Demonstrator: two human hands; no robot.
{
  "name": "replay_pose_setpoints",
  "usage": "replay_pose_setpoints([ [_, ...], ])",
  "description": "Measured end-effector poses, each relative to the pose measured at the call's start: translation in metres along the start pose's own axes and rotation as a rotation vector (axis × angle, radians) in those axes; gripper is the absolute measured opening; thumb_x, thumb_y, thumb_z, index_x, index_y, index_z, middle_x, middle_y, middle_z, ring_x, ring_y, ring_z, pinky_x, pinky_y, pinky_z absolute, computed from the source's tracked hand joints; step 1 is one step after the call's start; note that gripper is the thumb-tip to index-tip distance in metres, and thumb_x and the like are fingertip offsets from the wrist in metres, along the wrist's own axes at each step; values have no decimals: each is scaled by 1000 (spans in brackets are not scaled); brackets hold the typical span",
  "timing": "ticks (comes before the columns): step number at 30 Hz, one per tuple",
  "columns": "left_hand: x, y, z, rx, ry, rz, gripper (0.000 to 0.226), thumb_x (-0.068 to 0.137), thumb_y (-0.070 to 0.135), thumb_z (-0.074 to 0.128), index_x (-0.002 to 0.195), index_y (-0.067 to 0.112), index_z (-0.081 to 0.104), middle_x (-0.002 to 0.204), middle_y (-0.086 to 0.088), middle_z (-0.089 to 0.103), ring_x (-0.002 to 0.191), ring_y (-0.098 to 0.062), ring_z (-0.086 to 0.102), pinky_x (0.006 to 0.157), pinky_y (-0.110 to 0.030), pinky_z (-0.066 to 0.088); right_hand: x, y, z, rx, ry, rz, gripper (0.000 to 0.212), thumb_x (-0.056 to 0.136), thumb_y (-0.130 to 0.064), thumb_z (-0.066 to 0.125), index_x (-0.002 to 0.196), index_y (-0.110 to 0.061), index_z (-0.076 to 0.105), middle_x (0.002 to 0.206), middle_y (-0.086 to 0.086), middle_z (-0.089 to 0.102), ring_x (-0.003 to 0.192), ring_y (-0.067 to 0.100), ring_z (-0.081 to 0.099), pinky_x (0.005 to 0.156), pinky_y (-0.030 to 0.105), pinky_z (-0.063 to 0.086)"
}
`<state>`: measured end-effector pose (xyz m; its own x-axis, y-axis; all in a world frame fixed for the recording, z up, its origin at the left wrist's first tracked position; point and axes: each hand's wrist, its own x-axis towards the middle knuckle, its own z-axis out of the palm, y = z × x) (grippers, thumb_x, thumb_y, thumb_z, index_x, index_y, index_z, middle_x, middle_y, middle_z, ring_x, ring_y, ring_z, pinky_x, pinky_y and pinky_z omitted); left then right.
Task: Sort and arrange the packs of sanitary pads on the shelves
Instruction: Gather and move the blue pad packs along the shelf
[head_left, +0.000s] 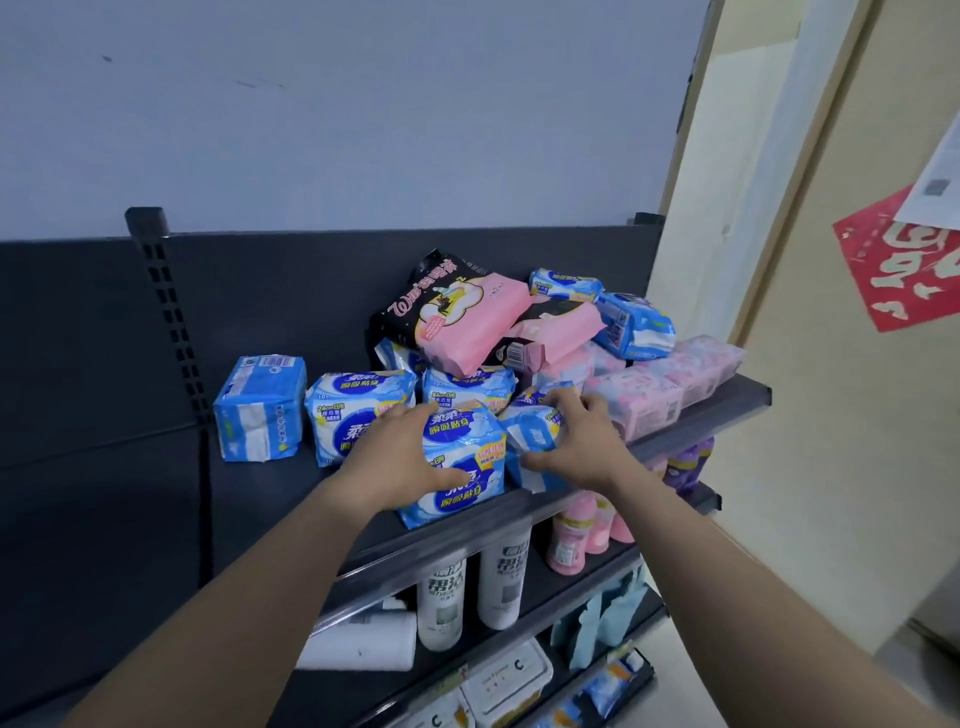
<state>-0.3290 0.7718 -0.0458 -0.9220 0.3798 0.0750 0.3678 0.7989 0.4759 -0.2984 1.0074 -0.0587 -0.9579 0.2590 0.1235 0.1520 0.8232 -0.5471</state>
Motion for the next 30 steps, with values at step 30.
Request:
replay_pose_setpoints([
  [30, -38, -100, -87, -24, -66, -121, 70, 59, 35, 89, 120, 25, 57, 118, 5, 54, 100, -13, 57, 77, -26, 47, -50, -108, 68, -117, 159, 41, 98, 66, -78, 60, 145, -31, 26, 136, 10, 27, 131, 32, 26, 106, 47, 28],
])
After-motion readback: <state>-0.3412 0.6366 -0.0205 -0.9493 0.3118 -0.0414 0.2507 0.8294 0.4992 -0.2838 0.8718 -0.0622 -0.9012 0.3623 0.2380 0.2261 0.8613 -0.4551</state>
